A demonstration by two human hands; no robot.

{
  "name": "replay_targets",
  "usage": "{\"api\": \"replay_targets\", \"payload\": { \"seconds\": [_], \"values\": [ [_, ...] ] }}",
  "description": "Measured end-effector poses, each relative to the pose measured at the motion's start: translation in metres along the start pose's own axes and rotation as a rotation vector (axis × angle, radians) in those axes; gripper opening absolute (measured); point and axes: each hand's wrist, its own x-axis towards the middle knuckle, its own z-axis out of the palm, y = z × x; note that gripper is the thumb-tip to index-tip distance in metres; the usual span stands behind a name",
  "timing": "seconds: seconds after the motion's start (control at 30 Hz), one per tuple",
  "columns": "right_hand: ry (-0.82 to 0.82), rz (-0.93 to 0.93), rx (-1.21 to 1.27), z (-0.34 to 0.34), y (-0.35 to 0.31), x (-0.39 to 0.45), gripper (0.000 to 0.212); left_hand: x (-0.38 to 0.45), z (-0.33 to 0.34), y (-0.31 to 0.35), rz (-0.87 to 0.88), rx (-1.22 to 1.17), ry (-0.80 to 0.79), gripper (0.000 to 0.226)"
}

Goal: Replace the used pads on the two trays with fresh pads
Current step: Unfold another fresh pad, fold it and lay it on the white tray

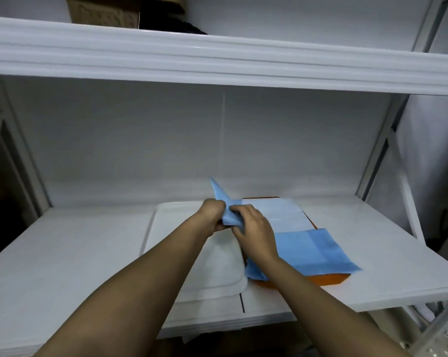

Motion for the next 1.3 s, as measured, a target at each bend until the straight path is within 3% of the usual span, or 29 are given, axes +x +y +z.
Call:
{"api": "replay_targets", "payload": {
  "seconds": [0.17, 0.37, 0.5, 0.6, 0.7, 0.87, 0.97, 1.1, 1.23, 1.3],
  "values": [
    [-0.066, 0.113, -0.135, 0.019, 0.017, -0.025, 0.048, 0.007, -0.045, -0.012, 0.029, 0.128, 0.044, 0.018],
    [-0.421, 0.164, -0.476, 0.03, 0.027, -0.042, 0.05, 0.012, -0.087, -0.035, 0.033, 0.257, 0.084, 0.019],
    [-0.444, 0.015, -0.602, 0.045, 0.017, -0.05, 0.052, 0.022, -0.114, -0.065, 0.055, 0.31, 0.138, 0.049],
    [-0.503, -0.078, -0.619, 0.059, 0.014, -0.053, 0.046, 0.033, -0.131, -0.087, 0.082, 0.427, 0.184, 0.062],
    [-0.543, -0.102, -0.625, 0.064, 0.007, -0.058, 0.042, 0.038, -0.14, -0.106, 0.064, 0.501, 0.207, 0.061],
    [-0.607, -0.14, -0.566, 0.078, 0.02, -0.064, 0.038, 0.05, -0.146, -0.129, 0.054, 0.697, 0.196, 0.048],
    [-0.618, -0.177, -0.523, 0.073, 0.021, -0.063, 0.025, 0.046, -0.14, -0.132, -0.033, 0.826, 0.127, 0.018],
    [-0.611, -0.109, -0.435, 0.063, 0.025, -0.064, 0.063, 0.049, -0.133, -0.14, -0.131, 1.012, 0.086, 0.048],
    [-0.574, 0.028, -0.447, 0.057, 0.032, -0.058, 0.047, 0.045, -0.121, -0.136, -0.103, 1.145, 0.041, 0.053],
    [-0.562, 0.128, -0.413, 0.053, 0.038, -0.054, 0.055, 0.044, -0.111, -0.135, -0.079, 1.207, -0.009, 0.051]
  ]
}}
